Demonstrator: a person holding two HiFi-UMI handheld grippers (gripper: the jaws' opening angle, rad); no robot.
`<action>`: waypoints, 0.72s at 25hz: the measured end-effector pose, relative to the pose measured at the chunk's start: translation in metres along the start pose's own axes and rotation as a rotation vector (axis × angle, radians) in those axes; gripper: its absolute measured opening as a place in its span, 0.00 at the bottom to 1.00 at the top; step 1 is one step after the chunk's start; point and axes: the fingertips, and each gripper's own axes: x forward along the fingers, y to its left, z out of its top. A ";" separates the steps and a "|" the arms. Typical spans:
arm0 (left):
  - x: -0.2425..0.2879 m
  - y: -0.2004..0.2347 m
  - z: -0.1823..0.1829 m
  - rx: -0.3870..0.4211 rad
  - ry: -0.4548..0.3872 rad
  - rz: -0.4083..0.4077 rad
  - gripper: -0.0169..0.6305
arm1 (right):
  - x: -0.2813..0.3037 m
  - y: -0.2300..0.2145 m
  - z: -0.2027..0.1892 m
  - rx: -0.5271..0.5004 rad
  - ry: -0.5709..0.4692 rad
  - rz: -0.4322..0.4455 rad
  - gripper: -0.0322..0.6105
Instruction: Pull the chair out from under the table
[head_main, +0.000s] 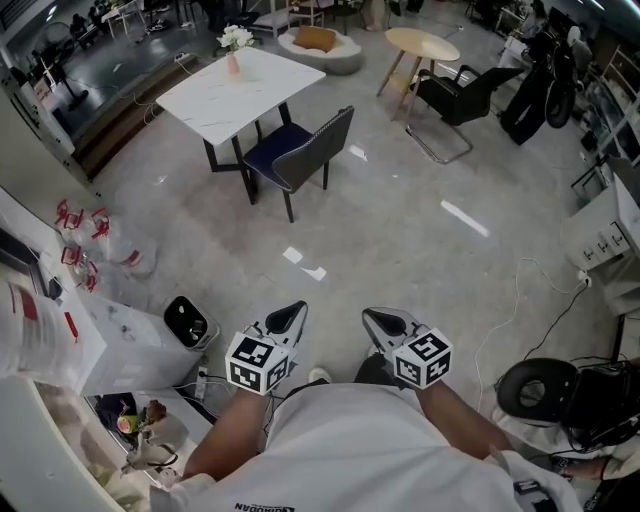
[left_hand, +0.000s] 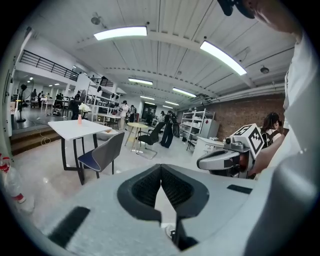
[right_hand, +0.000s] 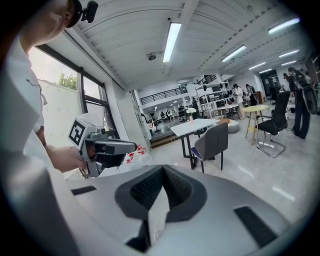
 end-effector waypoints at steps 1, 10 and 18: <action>0.001 0.000 -0.001 -0.003 0.002 -0.003 0.03 | 0.001 -0.002 -0.002 0.000 0.008 -0.004 0.06; 0.026 0.002 -0.005 -0.020 0.022 -0.027 0.03 | 0.011 -0.027 -0.008 0.051 0.051 -0.006 0.06; 0.073 0.029 0.035 0.011 0.016 -0.002 0.03 | 0.036 -0.078 0.038 0.043 0.010 0.016 0.06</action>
